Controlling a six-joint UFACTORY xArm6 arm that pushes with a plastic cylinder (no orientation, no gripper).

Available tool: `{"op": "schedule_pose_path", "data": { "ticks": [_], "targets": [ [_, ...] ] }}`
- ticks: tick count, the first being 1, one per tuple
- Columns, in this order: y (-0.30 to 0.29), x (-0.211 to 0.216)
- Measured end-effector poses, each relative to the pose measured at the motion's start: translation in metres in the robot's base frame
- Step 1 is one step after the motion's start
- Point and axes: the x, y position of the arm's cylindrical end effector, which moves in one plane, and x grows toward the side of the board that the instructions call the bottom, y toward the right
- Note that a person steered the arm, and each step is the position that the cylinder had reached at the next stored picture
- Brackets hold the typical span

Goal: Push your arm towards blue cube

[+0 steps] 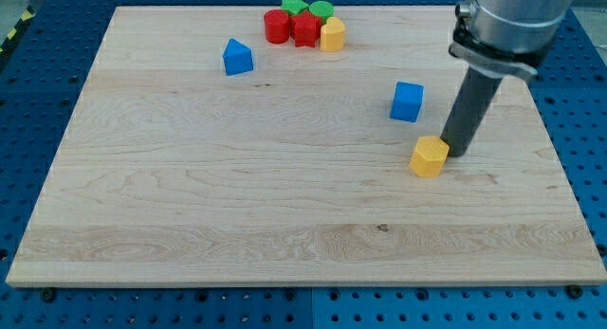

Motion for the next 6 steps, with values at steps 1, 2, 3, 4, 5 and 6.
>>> {"op": "schedule_pose_path", "data": {
  "ticks": [1,2,3,4,5,6],
  "targets": [
    [0.045,0.005],
    [0.074,-0.04],
    [0.072,-0.095],
    [0.042,-0.108],
    [-0.003,-0.103],
    [-0.053,-0.103]
  ]
}}
